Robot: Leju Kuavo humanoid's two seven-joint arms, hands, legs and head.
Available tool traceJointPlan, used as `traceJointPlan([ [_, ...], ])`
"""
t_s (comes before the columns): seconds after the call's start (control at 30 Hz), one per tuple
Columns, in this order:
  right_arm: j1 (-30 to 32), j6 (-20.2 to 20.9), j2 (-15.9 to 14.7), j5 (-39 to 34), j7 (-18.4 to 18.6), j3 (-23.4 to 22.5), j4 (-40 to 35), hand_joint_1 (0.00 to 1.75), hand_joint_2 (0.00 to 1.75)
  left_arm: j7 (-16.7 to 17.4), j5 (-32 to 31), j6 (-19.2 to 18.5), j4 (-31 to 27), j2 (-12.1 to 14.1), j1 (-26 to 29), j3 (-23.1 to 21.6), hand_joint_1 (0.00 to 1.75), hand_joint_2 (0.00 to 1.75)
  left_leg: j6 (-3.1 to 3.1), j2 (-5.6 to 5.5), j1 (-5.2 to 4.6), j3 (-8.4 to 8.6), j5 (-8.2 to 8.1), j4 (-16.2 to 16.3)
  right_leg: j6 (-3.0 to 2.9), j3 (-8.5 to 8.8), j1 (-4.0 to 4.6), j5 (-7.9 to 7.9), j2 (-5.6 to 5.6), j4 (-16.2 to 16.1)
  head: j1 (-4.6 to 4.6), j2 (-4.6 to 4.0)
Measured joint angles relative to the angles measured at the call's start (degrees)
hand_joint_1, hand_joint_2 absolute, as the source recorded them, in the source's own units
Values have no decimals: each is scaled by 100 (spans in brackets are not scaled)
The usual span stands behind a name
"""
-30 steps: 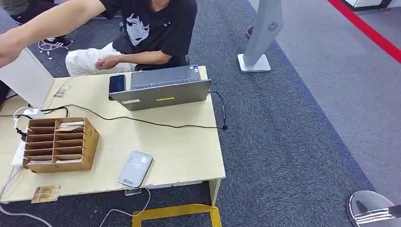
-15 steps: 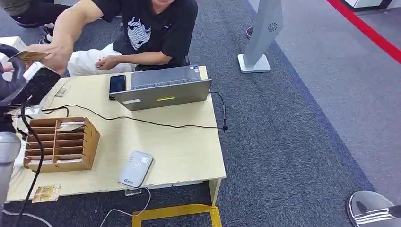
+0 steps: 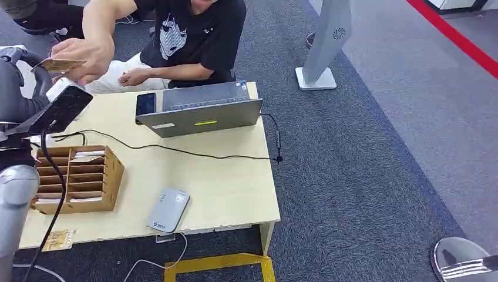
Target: Pass the card to the sensor for recognition and then transmit it.
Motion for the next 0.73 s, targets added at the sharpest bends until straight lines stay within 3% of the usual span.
traceJointPlan([
  [0.2, -9, -9, 0, 37, -2, -46, 24, 0, 175, -26, 50, 17, 0, -26, 4, -13, 175, 175, 1, 0, -2, 0, 1, 1, 0, 1, 0, 1, 0, 0, 0, 0],
  [0.23, -10, -9, 0, 37, -2, -55, 26, 0, 175, -42, 72, 22, 0, -30, 6, -13, 40, 175, 1, 0, -2, 0, 1, 1, 0, 1, 0, 1, 0, 0, 0, 0],
  [0.27, -13, -9, 0, 42, -2, -63, 31, 0, 175, -57, 87, 31, 0, -35, 10, -13, 0, 175, 1, 0, -2, 0, 1, 1, 0, 1, 0, 1, 0, 0, 2, 0],
  [0.73, -104, -7, 0, 46, -11, -194, 81, 0, 175, -125, 173, 133, -37, -63, 68, -13, 0, 175, 1, -2, -1, 0, 2, 1, 1, 2, 0, 0, -2, 0, 2, 0],
])
